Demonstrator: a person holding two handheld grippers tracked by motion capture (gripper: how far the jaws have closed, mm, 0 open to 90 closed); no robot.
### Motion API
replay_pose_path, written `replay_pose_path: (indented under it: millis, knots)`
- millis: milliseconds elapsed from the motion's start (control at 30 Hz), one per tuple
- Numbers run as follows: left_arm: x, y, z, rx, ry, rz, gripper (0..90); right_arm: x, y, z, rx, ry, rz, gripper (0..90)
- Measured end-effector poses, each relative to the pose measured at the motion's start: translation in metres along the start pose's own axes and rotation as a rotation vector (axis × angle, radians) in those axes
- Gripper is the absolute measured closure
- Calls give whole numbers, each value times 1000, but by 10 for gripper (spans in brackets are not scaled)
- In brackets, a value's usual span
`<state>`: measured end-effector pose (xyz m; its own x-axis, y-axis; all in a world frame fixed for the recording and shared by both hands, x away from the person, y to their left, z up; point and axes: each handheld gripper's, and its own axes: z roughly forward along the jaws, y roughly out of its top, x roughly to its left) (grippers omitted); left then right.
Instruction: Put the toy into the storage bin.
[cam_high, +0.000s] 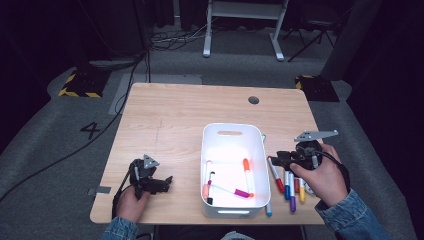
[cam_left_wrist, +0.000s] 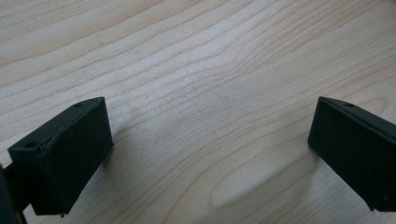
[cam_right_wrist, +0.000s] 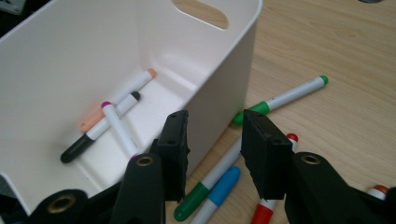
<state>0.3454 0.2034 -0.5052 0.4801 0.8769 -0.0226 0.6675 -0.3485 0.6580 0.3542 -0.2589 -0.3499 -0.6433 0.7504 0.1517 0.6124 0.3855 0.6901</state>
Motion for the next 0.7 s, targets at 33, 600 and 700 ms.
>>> replay_pose_path:
  millis: [33,600,700]
  knots:
    - [0,0,0,-3,3,0,0,-7,-2,4,13,-19,19,625]
    - [0,0,0,0,0,0,0,-52,-21,54,183,-95,115,617]
    - [0,0,0,-2,2,0,0,-57,-25,64,219,-100,130,620]
